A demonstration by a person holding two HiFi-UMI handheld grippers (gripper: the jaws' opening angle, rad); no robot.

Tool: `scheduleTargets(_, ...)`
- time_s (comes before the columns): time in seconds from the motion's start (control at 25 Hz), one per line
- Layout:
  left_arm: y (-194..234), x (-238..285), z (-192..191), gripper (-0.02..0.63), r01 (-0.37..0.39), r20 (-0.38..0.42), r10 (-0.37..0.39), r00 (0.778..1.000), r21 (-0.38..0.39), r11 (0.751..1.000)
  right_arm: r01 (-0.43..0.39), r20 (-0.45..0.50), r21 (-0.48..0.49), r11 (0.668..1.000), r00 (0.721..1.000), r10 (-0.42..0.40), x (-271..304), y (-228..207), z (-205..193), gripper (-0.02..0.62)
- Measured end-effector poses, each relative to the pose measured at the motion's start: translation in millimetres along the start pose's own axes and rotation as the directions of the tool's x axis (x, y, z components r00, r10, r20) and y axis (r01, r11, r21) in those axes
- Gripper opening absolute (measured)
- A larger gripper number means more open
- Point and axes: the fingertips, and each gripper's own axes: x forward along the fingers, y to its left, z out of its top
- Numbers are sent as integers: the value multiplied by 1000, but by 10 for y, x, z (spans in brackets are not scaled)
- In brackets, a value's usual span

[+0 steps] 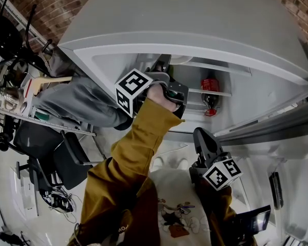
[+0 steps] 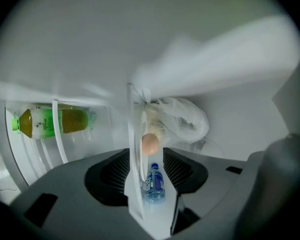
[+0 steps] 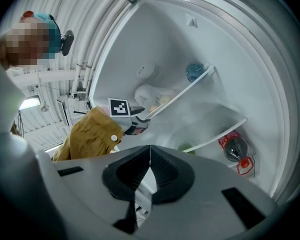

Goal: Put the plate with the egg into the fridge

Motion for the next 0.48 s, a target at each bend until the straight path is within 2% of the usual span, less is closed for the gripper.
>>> scheduleTargets(0.2, 28, -6, -40, 195, -2, -6, 2, 1000, 9, 1000, 2, -2, 2, 1000, 1000, -2, -25, -20, -15, 6)
scheduleTargets(0.48, -28, -73, -41, 195, 20, 9, -21, 1000, 78, 997, 4, -8, 2, 1000, 1000, -4, -38, -19, -65, 6)
